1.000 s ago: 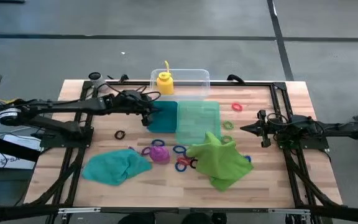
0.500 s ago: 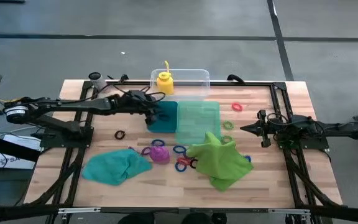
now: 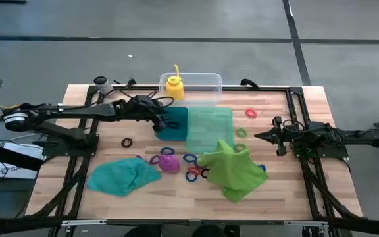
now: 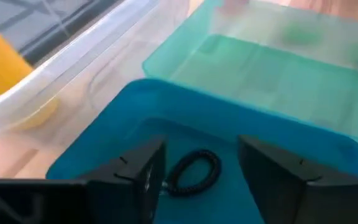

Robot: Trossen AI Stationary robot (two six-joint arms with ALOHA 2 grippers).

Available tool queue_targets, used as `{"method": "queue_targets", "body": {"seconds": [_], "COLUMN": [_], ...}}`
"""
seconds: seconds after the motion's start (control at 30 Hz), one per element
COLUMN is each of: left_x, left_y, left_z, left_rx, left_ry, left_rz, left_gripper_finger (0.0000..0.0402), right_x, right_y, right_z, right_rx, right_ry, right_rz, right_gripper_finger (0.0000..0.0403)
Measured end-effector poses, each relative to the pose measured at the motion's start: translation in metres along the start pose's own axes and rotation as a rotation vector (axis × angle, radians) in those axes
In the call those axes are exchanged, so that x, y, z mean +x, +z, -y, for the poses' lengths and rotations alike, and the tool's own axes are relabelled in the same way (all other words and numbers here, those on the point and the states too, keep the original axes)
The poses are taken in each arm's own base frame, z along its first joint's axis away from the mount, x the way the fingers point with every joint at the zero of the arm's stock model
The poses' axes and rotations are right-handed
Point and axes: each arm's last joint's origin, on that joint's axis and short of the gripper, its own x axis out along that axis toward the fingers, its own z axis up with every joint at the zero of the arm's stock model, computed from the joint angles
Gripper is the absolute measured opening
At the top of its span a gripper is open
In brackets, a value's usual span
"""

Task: Pick & Place Sports Items
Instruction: Put top black spring keychain into the blue bin

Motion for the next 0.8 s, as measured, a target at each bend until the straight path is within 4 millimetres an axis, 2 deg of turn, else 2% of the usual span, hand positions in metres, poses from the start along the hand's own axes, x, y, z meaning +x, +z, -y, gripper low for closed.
{"method": "queue_targets", "body": {"seconds": [0.27,0.47,0.8], "left_x": [-0.027,-0.046,-0.060], "left_y": [-0.005,-0.017,-0.041], "left_z": [0.002,0.001,0.000], "left_rx": [-0.039,-0.086,-0.183], "left_ry": [0.004,0.017,0.035], "left_rz": [-0.070,-0.197,-0.448], "left_gripper_finger": [0.0160,0.0160,0.0160], "right_x": [0.000,0.000,0.000], "right_y": [0.000,0.000,0.000], "right_z": [0.000,0.000,0.000], "right_rx": [0.000,0.000,0.000], "right_ry": [0.000,0.000,0.000], "right_rz": [0.000,0.000,0.000], "right_gripper_finger": [0.0000,0.0000,0.0000]}}
